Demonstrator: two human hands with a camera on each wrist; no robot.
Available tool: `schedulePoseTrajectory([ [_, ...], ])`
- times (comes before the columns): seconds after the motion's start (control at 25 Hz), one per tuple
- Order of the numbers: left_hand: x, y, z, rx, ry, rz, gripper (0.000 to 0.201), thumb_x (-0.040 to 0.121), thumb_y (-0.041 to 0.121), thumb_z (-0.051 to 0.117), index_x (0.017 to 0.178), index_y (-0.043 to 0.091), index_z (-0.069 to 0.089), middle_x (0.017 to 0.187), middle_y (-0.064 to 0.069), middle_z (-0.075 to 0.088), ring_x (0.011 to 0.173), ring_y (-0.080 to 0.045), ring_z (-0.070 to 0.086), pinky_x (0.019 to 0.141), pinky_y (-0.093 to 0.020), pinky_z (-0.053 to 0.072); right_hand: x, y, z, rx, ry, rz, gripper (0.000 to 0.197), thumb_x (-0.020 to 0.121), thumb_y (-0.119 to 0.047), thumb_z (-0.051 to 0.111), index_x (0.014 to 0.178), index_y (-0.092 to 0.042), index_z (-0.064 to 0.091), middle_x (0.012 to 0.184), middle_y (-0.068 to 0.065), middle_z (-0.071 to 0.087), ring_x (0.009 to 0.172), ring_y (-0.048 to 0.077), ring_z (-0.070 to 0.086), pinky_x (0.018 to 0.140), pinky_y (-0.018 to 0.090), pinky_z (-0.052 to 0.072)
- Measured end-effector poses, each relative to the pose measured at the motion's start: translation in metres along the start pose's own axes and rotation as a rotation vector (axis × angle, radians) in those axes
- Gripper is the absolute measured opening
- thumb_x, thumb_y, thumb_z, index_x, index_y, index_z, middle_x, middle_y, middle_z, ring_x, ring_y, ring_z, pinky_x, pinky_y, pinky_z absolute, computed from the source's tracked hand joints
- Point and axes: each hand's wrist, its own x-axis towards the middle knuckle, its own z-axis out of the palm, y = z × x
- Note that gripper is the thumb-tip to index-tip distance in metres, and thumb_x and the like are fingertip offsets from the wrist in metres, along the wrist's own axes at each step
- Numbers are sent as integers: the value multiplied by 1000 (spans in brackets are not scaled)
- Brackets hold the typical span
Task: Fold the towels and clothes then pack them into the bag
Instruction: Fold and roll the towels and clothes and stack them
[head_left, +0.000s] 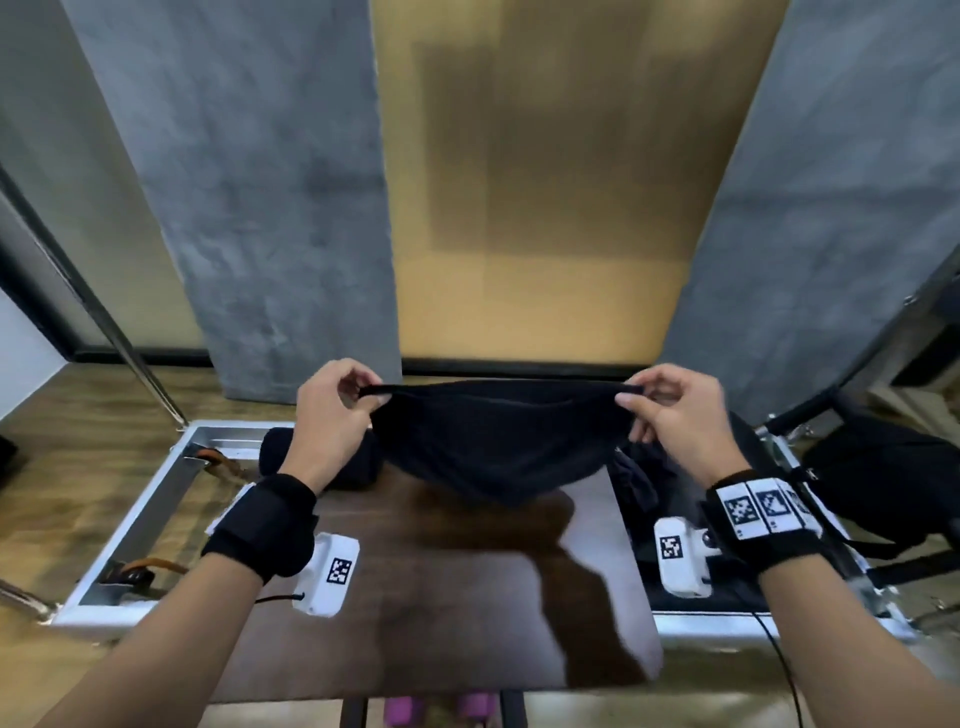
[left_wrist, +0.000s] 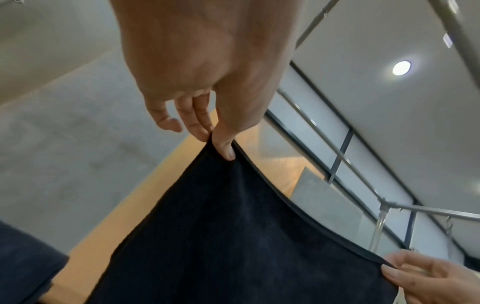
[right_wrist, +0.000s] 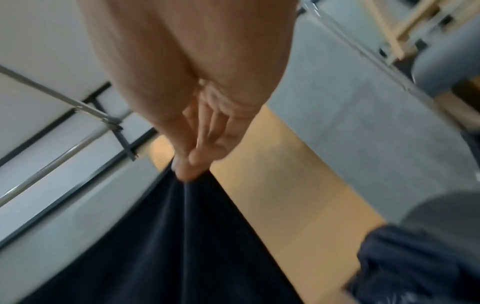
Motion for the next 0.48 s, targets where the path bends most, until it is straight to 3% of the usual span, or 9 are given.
schedulePoseTrajectory([
  [0.16, -10, 38, -34, -124, 47, 37, 25, 82, 5, 87, 80, 25, 73, 80, 4, 72, 70, 1, 60, 71, -9, 46, -22, -52, -24, -52, 121, -134, 15, 84, -2, 82, 86, -4, 68, 61, 10, 67, 37, 25, 58, 40, 28, 46],
  [0.28, -16, 54, -53, -187, 95, 45, 24, 81, 5, 89, 80, 26, 76, 80, 2, 75, 68, 3, 63, 70, -10, 49, -37, -77, -34, -88, 132, -183, 11, 87, -2, 81, 87, -6, 70, 66, 14, 68, 37, 26, 59, 48, 30, 50],
  [0.4, -23, 56, -71, -214, 127, 15, 25, 80, 10, 91, 80, 31, 77, 77, 6, 76, 69, 2, 66, 71, -18, 53, -49, -91, -39, -119, 118, -190, 6, 88, -6, 80, 93, -8, 76, 60, 8, 68, 38, 27, 60, 54, 29, 53],
  [0.48, -28, 55, -83, -244, 136, -21, 20, 81, 15, 90, 77, 31, 79, 73, 5, 77, 69, -3, 71, 59, -23, 54, -57, -97, -40, -126, 93, -186, 3, 90, -7, 79, 90, -9, 76, 52, 5, 66, 39, 27, 62, 48, 30, 54],
])
